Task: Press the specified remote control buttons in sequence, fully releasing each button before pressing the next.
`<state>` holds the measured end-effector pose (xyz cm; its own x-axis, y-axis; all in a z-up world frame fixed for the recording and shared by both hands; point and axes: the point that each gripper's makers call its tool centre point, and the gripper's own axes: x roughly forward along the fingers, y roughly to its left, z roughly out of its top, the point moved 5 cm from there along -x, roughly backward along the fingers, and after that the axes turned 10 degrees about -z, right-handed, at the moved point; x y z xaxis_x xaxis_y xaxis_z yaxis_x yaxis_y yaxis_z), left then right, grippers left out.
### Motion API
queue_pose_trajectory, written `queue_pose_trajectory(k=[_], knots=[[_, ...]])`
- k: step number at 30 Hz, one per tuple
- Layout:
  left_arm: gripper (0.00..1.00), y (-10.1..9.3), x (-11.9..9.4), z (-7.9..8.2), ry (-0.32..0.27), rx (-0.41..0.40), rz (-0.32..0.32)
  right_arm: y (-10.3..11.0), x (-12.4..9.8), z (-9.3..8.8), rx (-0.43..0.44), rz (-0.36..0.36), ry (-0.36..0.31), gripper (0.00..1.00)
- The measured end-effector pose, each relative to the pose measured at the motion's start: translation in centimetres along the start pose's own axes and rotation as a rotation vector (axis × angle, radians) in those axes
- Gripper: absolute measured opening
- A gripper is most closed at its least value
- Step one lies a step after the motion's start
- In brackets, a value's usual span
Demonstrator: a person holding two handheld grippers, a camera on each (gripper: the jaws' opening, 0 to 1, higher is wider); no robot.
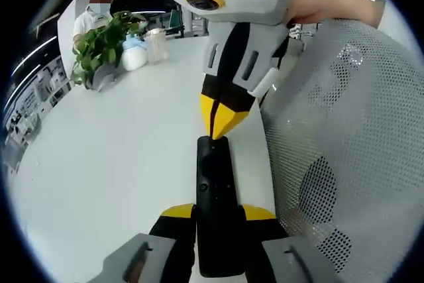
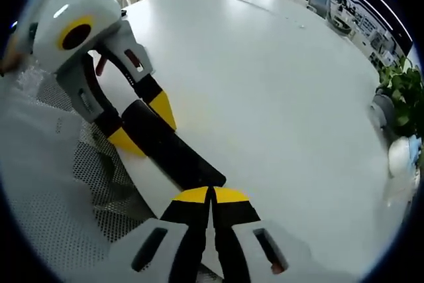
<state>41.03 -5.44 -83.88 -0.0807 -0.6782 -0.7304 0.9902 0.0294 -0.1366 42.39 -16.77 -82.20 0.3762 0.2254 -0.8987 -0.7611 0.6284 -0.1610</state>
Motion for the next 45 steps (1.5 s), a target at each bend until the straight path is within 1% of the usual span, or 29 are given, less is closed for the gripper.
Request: queue_pose_trajectory(k=[3, 6, 13, 15, 16, 18, 20, 21, 23, 24, 25, 28, 29, 30, 31, 32, 33, 34, 35, 36, 38, 39, 40, 41, 43, 45], knots=[[0.25, 0.0, 0.0, 0.0, 0.001, 0.001, -0.002, 0.2, 0.0, 0.0, -0.015, -0.011, 0.002, 0.0], [0.25, 0.0, 0.0, 0.0, 0.003, 0.002, -0.002, 0.3, 0.0, 0.1, -0.053, -0.023, 0.003, 0.0], [0.25, 0.0, 0.0, 0.0, 0.003, 0.002, -0.002, 0.3, 0.1, 0.2, -0.095, -0.043, 0.014, 0.0], [0.25, 0.0, 0.0, 0.0, 0.003, 0.002, -0.003, 0.2, 0.1, 0.3, -0.157, -0.028, 0.027, 0.0], [0.25, 0.0, 0.0, 0.0, 0.004, 0.002, -0.003, 0.2, 0.1, 0.4, -0.203, -0.022, 0.049, 0.0], [0.25, 0.0, 0.0, 0.0, 0.006, 0.003, -0.004, 0.3, 0.2, 0.6, -0.22, -0.022, 0.075, 0.0], [0.25, 0.0, 0.0, 0.1, 0.006, 0.003, -0.004, 0.2, 0.3, 0.8, -0.207, -0.01, 0.103, 0.0], [0.25, 0.0, 0.0, 0.1, 0.005, 0.002, -0.004, 0.1, 0.3, 0.8, -0.152, 0.001, 0.14, 0.0], [0.25, 0.0, 0.0, 0.0, 0.004, 0.001, -0.004, 0.0, 0.4, 1.0, -0.058, 0.006, 0.186, 0.0], [0.25, 0.0, 0.0, 0.0, 0.003, 0.001, -0.004, -0.1, 0.5, 1.0, -0.029, 0.006, 0.195, 0.0], [0.25, 0.0, 0.0, 0.0, 0.002, 0.001, -0.004, -0.2, 0.5, 1.0, -0.002, 0.004, 0.196, 0.0], [0.25, 0.0, 0.0, 0.0, 0.003, 0.002, -0.005, -0.1, 0.3, 0.7, 0.001, -0.002, 0.161, 0.0], [0.25, 0.0, 0.0, 0.0, 0.003, 0.003, -0.006, -0.1, 0.3, 0.6, 0.007, -0.003, 0.139, 0.0], [0.25, 0.0, 0.0, 0.0, 0.002, 0.003, -0.007, -0.1, 0.2, 0.4, 0.029, 0.0, 0.09, 0.0], [0.25, 0.0, 0.0, 0.0, 0.002, 0.003, -0.007, -0.1, 0.2, 0.4, 0.039, 0.002, 0.079, 0.0], [0.25, 0.0, 0.0, 0.0, 0.001, 0.003, -0.007, -0.1, 0.1, 0.3, 0.068, 0.006, 0.063, 0.0], [0.25, 0.0, 0.0, 0.0, 0.001, 0.004, -0.007, -0.3, 0.1, 0.1, 0.064, 0.012, 0.06, 0.0], [0.25, -0.1, 0.0, 0.0, 0.001, 0.004, -0.007, -0.2, 0.1, 0.1, 0.043, 0.016, 0.055, 0.0], [0.25, -0.1, 0.0, 0.0, 0.001, 0.003, -0.007, -0.1, 0.1, 0.2, 0.004, 0.016, 0.058, 0.0], [0.25, -0.1, 0.0, 0.0, 0.0, 0.002, -0.007, 0.0, 0.1, 0.3, -0.013, 0.01, 0.063, 0.0], [0.25, -0.1, 0.0, -0.1, -0.005, 0.001, -0.007, 0.2, 0.0, 0.5, -0.019, 0.015, 0.051, 0.0], [0.25, -0.1, 0.0, -0.1, -0.007, 0.001, -0.007, 0.7, 0.0, 0.8, -0.003, 0.048, 0.027, 0.0], [0.25, -0.1, 0.0, -0.1, -0.007, 0.001, -0.007, 1.1, -0.1, 1.0, 0.044, 0.087, 0.021, 0.0], [0.25, -0.1, 0.0, -0.1, -0.007, 0.002, -0.007, 1.1, -0.2, 1.2, 0.06, 0.093, 0.015, 0.0], [0.25, -0.1, 0.0, -0.1, -0.007, 0.002, -0.007, 0.9, -0.1, 1.4, 0.036, 0.074, 0.006, 0.0], [0.25, -0.1, 0.0, -0.1, -0.007, 0.001, -0.007, 0.8, 0.1, 1.1, 0.015, 0.063, 0.019, 0.0]])
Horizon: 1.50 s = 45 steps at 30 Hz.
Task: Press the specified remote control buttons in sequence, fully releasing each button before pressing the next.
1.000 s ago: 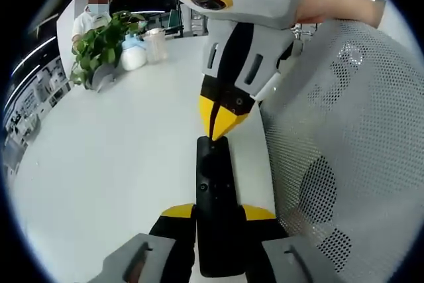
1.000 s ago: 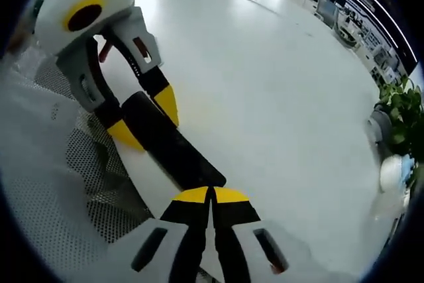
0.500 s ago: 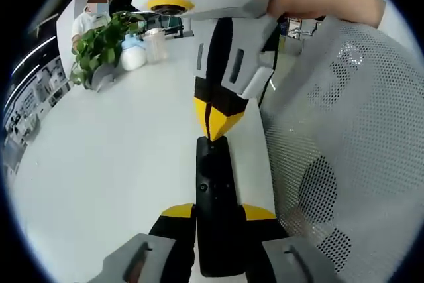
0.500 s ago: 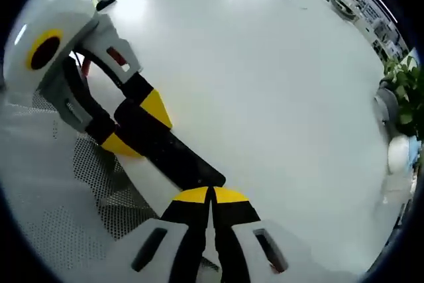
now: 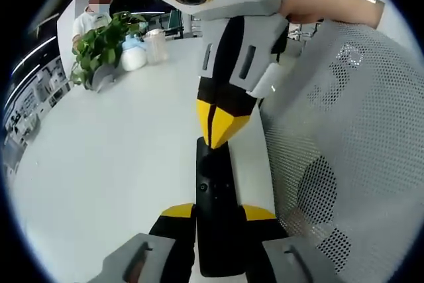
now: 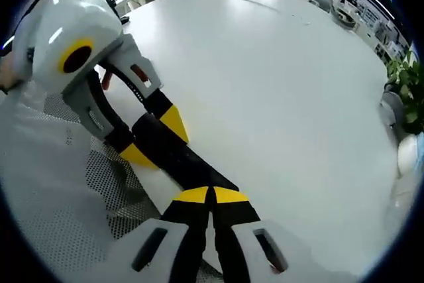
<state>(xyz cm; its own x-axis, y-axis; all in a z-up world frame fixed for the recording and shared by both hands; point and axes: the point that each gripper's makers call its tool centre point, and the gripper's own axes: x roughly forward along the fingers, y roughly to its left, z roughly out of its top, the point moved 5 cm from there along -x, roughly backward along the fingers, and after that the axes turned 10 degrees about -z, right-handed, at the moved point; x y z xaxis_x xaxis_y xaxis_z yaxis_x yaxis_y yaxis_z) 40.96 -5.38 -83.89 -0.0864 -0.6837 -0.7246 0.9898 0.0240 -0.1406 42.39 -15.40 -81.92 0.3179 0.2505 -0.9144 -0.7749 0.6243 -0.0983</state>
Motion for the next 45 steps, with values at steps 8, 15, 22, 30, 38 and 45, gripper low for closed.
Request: queue_pose_trajectory(k=[8, 15, 22, 30, 38, 45], knots=[[0.25, 0.0, 0.0, -0.02, -0.001, 0.0, 0.0, 0.05, 0.16, -0.15, -0.031, -0.008, 0.016, 0.0], [0.25, 0.0, 0.01, -0.01, -0.001, 0.001, -0.001, 0.12, 0.24, -0.1, -0.054, -0.02, 0.025, 0.0], [0.25, 0.02, 0.01, -0.02, -0.004, 0.0, 0.0, 0.1, 0.3, -0.09, -0.079, -0.029, 0.028, 0.0], [0.25, 0.02, 0.03, -0.01, -0.006, -0.001, 0.0, 0.08, 0.25, -0.12, -0.071, -0.02, 0.029, 0.0], [0.26, -0.02, 0.01, 0.01, -0.009, -0.002, 0.001, 0.56, 0.04, 0.58, -0.078, 0.002, -0.015, 0.0], [0.26, -0.01, -0.01, 0.04, -0.011, -0.003, 0.002, 0.89, 0.39, 0.5, -0.116, 0.004, -0.006, 0.0]])
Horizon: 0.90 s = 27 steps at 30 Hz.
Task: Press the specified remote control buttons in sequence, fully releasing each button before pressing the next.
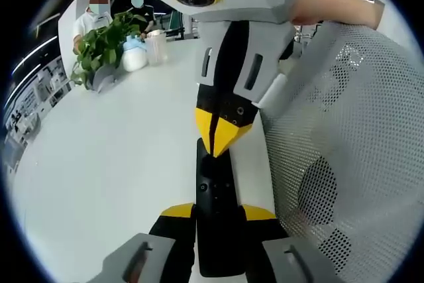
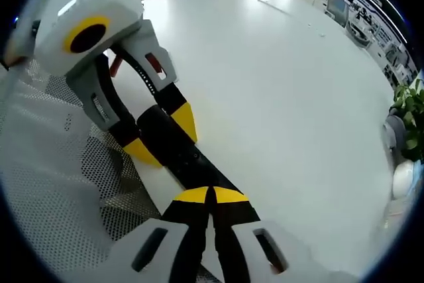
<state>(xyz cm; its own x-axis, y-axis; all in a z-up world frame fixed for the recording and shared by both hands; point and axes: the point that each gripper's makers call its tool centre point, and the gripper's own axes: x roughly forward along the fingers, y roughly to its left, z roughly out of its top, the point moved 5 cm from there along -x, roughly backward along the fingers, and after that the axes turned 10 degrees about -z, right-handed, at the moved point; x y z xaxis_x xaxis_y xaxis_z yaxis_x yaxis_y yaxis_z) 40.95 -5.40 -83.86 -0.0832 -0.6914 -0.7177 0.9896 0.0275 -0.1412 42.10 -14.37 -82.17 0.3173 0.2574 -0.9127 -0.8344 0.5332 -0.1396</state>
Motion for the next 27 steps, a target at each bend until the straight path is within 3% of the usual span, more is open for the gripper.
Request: queue_pose_trajectory(k=[13, 19, 27], knots=[[0.26, 0.07, 0.03, 0.0, 0.0, 0.002, -0.002, 0.09, 0.03, 0.04, -0.029, -0.021, 0.006, 0.0], [0.26, 0.07, 0.03, -0.02, 0.001, 0.003, -0.002, 0.03, 0.06, 0.03, -0.002, -0.017, 0.008, 0.0], [0.26, 0.08, 0.02, -0.06, 0.002, 0.002, -0.003, 0.31, 0.25, 0.53, -0.04, -0.046, 0.079, 0.0]])
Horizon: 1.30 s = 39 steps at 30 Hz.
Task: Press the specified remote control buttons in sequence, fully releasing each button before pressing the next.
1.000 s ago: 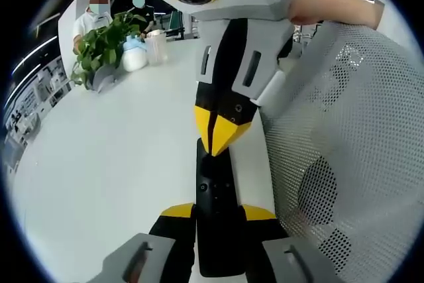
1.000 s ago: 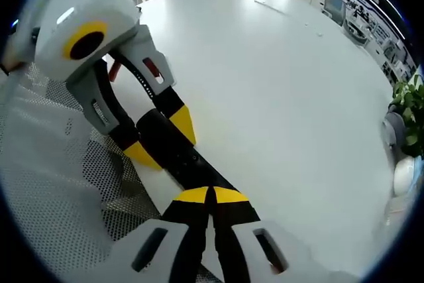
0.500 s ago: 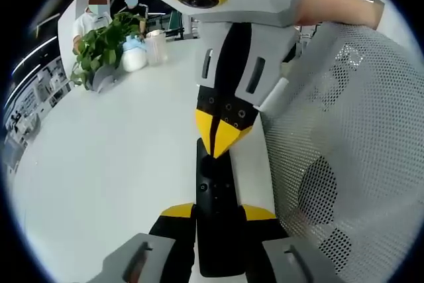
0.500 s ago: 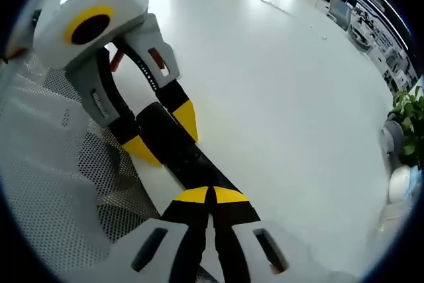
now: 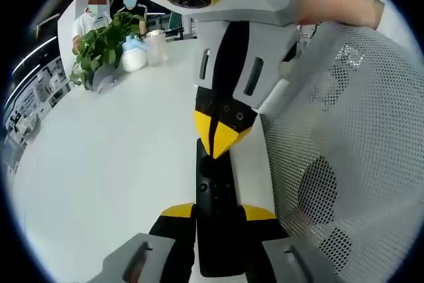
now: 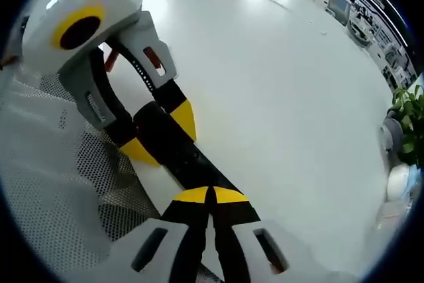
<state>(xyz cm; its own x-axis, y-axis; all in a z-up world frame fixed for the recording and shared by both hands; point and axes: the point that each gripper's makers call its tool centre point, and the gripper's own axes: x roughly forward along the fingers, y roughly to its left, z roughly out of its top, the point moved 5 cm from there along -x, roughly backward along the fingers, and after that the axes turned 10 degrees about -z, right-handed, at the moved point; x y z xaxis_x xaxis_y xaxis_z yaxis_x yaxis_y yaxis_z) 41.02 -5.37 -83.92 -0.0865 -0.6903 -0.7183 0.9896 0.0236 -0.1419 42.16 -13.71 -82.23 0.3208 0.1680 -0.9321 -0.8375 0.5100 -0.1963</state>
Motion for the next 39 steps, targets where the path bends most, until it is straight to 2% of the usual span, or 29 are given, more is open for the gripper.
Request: queue_pose_trajectory(k=[2, 5, 9, 13, 15, 17, 19, 30, 36, 39], knots=[[0.26, 0.0, 0.0, 0.0, 0.0, 0.0, 0.0, 0.1, 0.0, 0.1, -0.038, -0.01, 0.01, 0.0], [0.26, 0.0, 0.0, 0.0, 0.0, -0.001, 0.0, 0.0, 0.0, 0.0, -0.031, -0.009, 0.007, 0.0], [0.26, 0.0, 0.0, 0.0, -0.003, -0.002, 0.001, -0.3, -0.1, -0.4, 0.015, 0.015, -0.03, 0.0], [0.25, 0.0, 0.0, -0.1, -0.013, -0.004, -0.001, -0.3, -0.2, -0.8, -0.025, 0.029, -0.113, 0.0], [0.25, 0.0, 0.0, -0.1, -0.017, -0.005, -0.003, -0.2, -0.2, -0.8, -0.033, 0.026, -0.118, 0.0], [0.25, 0.0, 0.0, -0.1, -0.015, -0.004, -0.001, -0.1, -0.1, -0.5, -0.05, 0.022, -0.111, 0.0], [0.25, 0.0, 0.0, -0.1, -0.017, -0.004, -0.001, -0.2, -0.1, -0.4, -0.007, 0.021, -0.077, 0.0], [0.25, 0.0, -0.1, -0.1, -0.035, -0.016, -0.007, -0.3, -0.2, -0.4, 0.023, 0.04, -0.066, 0.0], [0.25, 0.0, -0.1, -0.1, -0.035, -0.016, -0.007, -0.1, -0.2, -0.1, 0.001, 0.036, -0.08, 0.0], [0.25, 0.0, 0.0, -0.1, -0.034, -0.014, -0.007, 0.5, 0.0, 0.4, -0.003, 0.064, -0.099, 0.0]])
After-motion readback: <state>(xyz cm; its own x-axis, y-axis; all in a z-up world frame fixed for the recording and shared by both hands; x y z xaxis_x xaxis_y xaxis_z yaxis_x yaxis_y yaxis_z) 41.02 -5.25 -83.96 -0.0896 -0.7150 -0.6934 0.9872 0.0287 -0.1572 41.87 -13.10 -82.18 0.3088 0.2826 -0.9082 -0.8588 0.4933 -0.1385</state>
